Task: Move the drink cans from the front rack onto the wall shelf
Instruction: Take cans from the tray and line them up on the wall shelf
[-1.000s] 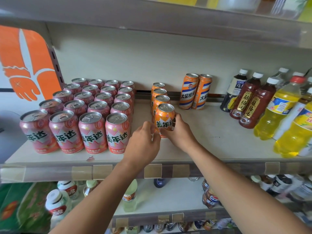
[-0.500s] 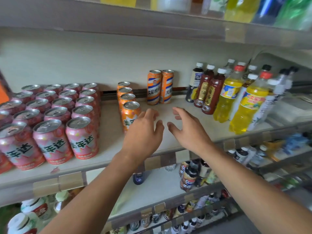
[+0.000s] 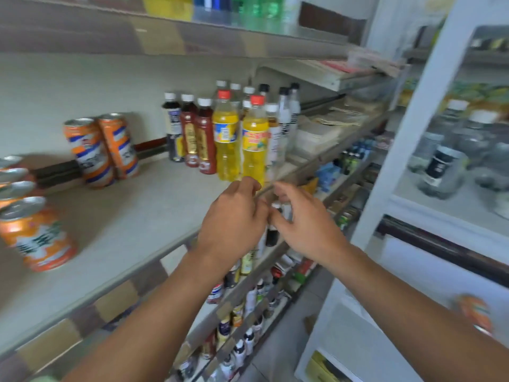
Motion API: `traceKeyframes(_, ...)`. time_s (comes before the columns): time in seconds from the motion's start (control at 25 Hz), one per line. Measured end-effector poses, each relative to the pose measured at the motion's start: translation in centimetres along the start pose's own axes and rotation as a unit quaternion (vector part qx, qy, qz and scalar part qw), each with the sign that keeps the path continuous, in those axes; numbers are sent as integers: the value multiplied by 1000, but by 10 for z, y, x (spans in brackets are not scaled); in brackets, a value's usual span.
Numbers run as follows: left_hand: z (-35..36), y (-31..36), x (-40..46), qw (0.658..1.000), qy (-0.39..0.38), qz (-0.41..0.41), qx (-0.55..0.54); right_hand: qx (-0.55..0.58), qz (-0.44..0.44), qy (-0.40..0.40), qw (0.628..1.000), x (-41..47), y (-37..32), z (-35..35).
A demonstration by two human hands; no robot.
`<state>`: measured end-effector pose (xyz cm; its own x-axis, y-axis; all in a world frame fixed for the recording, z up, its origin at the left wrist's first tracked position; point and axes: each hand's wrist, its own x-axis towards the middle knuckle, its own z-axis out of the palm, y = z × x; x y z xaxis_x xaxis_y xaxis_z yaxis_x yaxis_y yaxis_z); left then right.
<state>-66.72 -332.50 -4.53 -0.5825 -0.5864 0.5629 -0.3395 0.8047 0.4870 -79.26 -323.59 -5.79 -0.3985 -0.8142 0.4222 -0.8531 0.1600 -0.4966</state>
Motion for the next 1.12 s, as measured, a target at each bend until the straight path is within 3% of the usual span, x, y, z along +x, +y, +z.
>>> traceKeyframes(0.44,158,110,2,974,-177,104,-101,-77,230,37,969,-117,156,-78)
traceKeyframes(0.68,251,151,-20,946,-287,98,-111,-83,388,-3,918,-184,277,-81)
traceKeyframes(0.96,335,172,-36,931,-337,79,-116,-124,542,-43,830,-228,398,-81)
traceKeyframes(1.12,369,184,-46,922,-361,67,-124,-157,569,-57,805,-244,431,-77)
